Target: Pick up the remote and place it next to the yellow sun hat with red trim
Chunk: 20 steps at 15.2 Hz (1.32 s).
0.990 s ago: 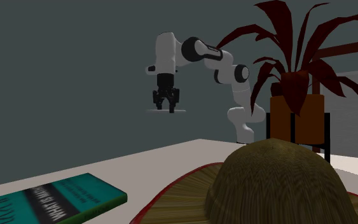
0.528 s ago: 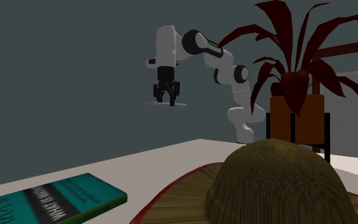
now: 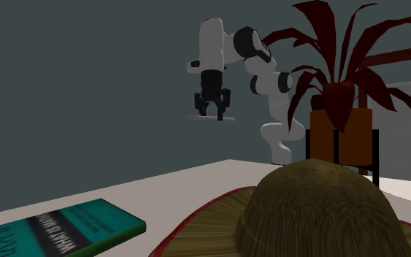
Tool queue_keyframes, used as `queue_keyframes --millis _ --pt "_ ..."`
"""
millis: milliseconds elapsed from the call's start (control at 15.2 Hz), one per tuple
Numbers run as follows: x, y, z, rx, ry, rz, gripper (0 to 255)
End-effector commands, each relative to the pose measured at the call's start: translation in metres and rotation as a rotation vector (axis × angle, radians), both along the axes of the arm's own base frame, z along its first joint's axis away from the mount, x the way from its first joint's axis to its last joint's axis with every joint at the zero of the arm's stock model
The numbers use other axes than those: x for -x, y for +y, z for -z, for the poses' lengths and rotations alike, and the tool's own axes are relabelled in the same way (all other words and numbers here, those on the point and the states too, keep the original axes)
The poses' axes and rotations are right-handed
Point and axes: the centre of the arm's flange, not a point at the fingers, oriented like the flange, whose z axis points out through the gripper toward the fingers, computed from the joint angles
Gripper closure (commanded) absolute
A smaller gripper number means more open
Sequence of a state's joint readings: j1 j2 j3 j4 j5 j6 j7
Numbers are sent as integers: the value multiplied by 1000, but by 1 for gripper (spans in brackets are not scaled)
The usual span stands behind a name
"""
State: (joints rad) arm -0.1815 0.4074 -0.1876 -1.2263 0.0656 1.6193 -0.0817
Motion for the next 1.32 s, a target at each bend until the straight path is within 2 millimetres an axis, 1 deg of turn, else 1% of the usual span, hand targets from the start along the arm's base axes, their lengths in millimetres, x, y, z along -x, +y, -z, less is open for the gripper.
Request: queue_keyframes --millis 0,660,1254 --pt "-8 24 -1 0 -1 1 255" --pt "-46 150 -2 0 -1 1 255" --pt "-46 150 45 0 -1 1 255"
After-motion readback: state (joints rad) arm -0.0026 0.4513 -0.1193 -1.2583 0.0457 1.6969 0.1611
